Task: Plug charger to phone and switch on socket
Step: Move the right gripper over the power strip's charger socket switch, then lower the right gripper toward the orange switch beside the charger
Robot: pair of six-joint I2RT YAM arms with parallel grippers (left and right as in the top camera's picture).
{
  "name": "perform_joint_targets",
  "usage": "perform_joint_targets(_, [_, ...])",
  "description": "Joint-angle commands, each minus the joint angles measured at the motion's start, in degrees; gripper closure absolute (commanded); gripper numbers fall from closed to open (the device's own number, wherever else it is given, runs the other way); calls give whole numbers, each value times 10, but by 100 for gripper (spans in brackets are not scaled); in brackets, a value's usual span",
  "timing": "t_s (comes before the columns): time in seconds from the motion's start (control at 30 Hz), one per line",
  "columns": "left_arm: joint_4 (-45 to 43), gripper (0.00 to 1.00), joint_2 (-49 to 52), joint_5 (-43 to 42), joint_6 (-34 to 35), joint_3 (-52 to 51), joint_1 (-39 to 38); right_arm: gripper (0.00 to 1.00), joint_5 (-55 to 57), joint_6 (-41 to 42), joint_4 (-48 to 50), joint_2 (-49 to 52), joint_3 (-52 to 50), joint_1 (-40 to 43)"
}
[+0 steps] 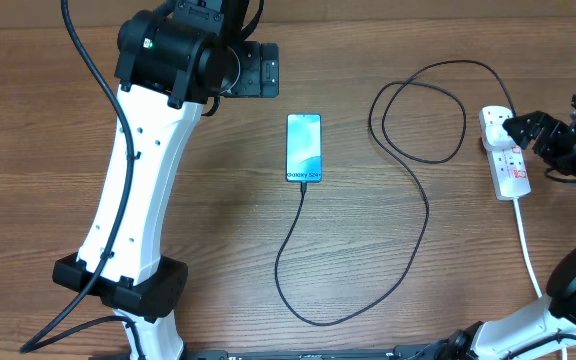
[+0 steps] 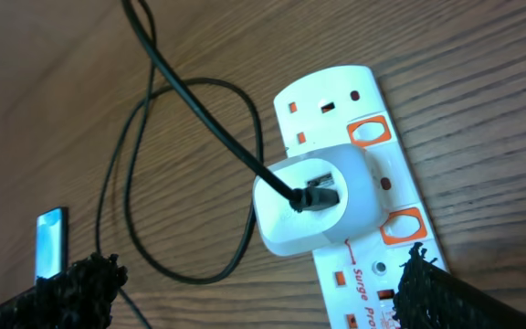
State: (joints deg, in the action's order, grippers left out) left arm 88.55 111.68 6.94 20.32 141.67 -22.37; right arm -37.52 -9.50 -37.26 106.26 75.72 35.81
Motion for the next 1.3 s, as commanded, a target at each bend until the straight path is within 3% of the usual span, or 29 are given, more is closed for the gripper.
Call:
perform_joint_targets(0.0, [-1,0,-3,10,-15,-1,2,0,45,20,7,3,-5,-5])
perform_joint_targets(1.27, [-1,0,-3,10,-15,-1,2,0,12,50,99,50,-41,-32])
